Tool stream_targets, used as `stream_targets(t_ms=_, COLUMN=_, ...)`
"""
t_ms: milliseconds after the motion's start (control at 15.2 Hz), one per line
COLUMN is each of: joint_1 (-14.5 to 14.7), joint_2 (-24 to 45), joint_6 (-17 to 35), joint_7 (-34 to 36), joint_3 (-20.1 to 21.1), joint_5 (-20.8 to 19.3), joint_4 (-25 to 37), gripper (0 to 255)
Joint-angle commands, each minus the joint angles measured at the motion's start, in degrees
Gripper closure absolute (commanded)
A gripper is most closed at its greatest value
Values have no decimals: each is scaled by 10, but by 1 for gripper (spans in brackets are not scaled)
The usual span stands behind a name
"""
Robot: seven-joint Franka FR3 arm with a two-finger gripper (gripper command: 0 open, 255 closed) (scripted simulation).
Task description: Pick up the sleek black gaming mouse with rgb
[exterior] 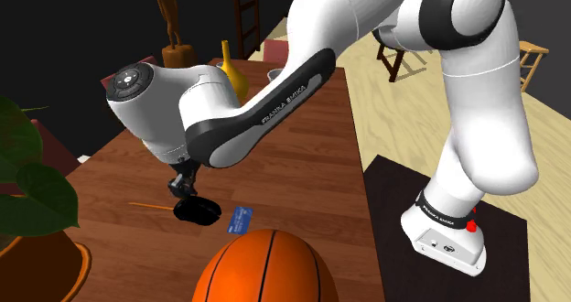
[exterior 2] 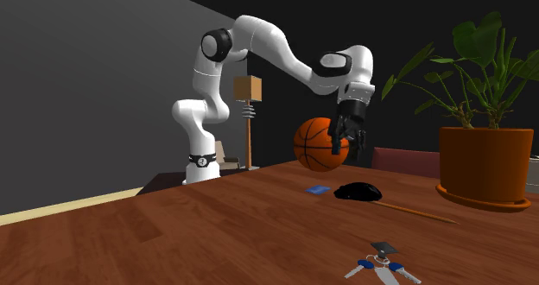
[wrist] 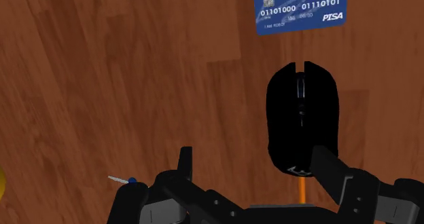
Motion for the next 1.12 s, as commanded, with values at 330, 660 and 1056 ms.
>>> stream_targets(t_ms=330, joint_1=104, joint_2=168, joint_6=-64, joint_7=-3, joint_3=-39, joint_5=-69, joint_4=202, gripper=0)
stream_targets(t_ms=660, joint_1=106, joint_2=188, joint_6=-44, joint_7=10, joint_3=-45, joint_5=-78, joint_4=197, gripper=0)
stream_targets(t_ms=1056, joint_1=105, joint_2=194, joint_6=-31, joint_7=17, joint_3=-48, joint_5=-83, joint_4=188, gripper=255)
